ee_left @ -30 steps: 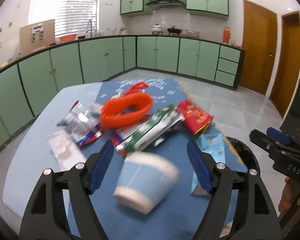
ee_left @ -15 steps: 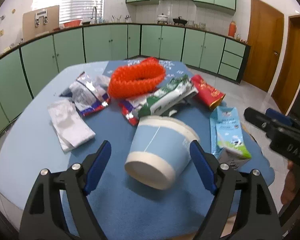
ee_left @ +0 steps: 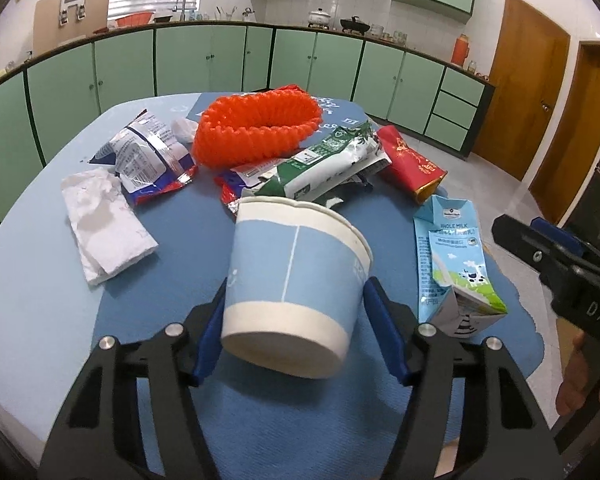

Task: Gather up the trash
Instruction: 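Grasp the blue paper cup with the left tool, then grasp the milk carton with the right tool while the left tool holds the blue cup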

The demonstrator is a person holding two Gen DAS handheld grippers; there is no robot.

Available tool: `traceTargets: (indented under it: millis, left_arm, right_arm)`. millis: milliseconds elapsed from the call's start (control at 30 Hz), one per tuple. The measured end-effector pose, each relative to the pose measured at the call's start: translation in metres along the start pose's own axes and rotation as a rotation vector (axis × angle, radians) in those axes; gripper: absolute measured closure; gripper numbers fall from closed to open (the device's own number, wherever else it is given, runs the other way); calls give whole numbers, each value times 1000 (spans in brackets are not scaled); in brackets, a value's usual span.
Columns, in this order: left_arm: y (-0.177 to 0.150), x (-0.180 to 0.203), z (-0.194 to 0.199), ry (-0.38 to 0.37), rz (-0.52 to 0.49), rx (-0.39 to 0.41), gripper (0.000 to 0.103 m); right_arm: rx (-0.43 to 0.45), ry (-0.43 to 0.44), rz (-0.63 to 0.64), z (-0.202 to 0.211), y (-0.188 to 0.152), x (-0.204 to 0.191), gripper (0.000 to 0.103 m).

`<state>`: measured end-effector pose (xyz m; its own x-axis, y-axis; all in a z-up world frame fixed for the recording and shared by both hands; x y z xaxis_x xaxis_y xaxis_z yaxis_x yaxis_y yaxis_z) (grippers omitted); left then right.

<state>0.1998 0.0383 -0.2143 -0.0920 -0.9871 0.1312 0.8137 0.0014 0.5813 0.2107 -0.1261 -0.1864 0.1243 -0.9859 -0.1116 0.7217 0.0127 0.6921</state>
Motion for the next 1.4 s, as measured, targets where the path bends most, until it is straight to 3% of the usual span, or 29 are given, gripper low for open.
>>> traceTargets:
  millis: [367, 567, 767, 1300, 1400]
  left_arm:
    - [17, -13, 36, 121, 18, 139, 44]
    - [19, -23, 39, 123, 46, 141, 44]
    - [20, -23, 38, 117, 44, 141, 44]
    - [20, -21, 35, 120, 35, 135, 44]
    - [20, -21, 34, 119, 33, 132, 44]
  right_arm:
    - [-37, 21, 82, -5, -10, -22, 19]
    - [-36, -32, 103, -15, -4, -28, 19]
    - [-75, -23, 137, -23, -7, -35, 13]
    - [-135, 48, 152, -13, -20, -41, 9]
    - [-160, 23, 173, -19, -25, -45, 10]
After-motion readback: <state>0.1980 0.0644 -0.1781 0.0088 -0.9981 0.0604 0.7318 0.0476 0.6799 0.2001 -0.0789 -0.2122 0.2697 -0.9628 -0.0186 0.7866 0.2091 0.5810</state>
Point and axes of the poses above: each gripper's, at about its wrist camera, not at the fingertips, and z roughly against the way its jaws point, x to its right, y to its top, the point moved 8 cm from there along -z, roughly the way its jaws point, and after that the axes turned 12 degrees about -x, right-handed, at the moved point
